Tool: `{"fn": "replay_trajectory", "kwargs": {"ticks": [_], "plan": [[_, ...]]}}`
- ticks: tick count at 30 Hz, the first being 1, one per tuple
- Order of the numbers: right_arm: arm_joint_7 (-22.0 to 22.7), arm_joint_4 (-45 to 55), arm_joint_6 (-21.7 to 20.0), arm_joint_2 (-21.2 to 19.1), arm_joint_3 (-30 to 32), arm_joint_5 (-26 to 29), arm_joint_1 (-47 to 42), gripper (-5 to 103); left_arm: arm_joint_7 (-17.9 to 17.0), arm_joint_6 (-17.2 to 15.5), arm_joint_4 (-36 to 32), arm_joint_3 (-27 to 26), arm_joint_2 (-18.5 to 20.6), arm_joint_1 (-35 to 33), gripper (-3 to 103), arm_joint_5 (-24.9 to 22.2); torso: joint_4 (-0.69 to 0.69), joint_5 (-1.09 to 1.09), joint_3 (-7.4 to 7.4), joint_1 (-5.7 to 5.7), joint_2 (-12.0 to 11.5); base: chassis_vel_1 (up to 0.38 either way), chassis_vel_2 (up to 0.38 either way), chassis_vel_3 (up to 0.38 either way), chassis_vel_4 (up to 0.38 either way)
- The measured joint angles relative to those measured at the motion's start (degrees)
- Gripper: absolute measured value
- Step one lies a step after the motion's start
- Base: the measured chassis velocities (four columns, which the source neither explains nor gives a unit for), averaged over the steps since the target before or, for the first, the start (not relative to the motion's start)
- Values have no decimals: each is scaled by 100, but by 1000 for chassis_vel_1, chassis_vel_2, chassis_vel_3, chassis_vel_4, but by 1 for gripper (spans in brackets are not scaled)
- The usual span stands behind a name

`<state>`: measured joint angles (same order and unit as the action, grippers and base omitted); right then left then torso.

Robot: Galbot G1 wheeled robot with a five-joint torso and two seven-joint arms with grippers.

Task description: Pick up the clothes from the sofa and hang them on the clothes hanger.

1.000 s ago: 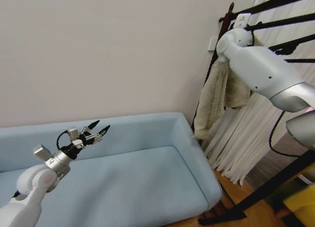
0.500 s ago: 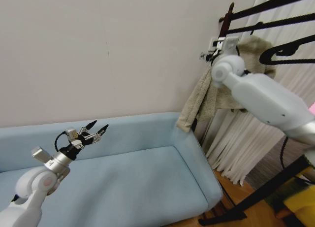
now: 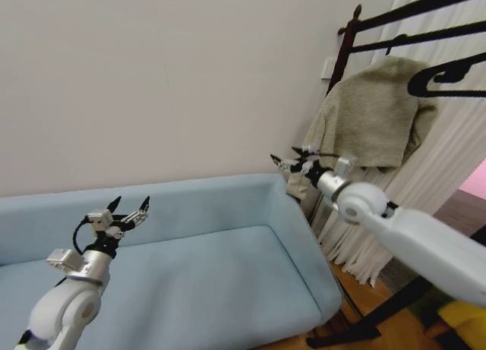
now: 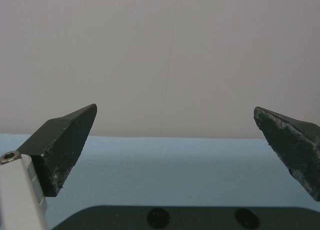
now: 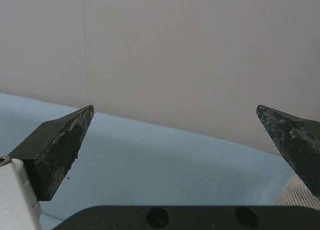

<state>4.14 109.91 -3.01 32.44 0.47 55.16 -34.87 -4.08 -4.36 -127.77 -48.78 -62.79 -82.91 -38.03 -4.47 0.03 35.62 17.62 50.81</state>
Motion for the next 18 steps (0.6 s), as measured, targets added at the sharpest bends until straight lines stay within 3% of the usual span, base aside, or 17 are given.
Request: {"fn": "replay_trajectory", "kwargs": {"ticks": [2,6,7,8,12,13,15,16,18], "plan": [[-6,68,0,129,247,-226,-324,100,-53,70,-2,6,-90,-78,100,93,0,-3,-1,0,0,0,0,0,0],[84,386,-80,725,1118,-1430,-1694,100,-98,355,17,66,-494,-387,100,574,2,-2,0,0,0,0,0,0,0],[84,386,-80,725,1118,-1430,-1694,100,-98,355,17,66,-494,-387,100,574,2,-2,0,0,0,0,0,0,0],[55,536,-162,1050,1580,-1939,-2295,100,-81,531,53,80,-733,-544,100,954,0,-4,0,0,0,0,0,0,0],[-150,890,-343,1867,2631,-2660,-3389,100,49,842,78,141,-1273,-906,100,1607,1,-3,-1,0,0,0,0,0,0],[-150,890,-343,1867,2631,-2660,-3389,100,49,842,78,141,-1273,-906,100,1607,1,-3,-1,0,0,0,0,0,0],[-376,1314,-634,2559,3253,-3009,-4211,100,222,845,-59,225,-1742,-1215,100,1911,-1,-1,-1,-1,0,0,0,0,0],[-431,1397,-688,2667,3332,-3045,-4323,100,252,822,-89,239,-1818,-1261,100,1968,0,-2,-1,-1,1,0,0,0,0],[-736,1919,-1017,3221,3642,-3224,-4913,100,439,583,-325,304,-2273,-1520,100,2313,-1,-5,-1,-1,1,0,0,0,0]]}}
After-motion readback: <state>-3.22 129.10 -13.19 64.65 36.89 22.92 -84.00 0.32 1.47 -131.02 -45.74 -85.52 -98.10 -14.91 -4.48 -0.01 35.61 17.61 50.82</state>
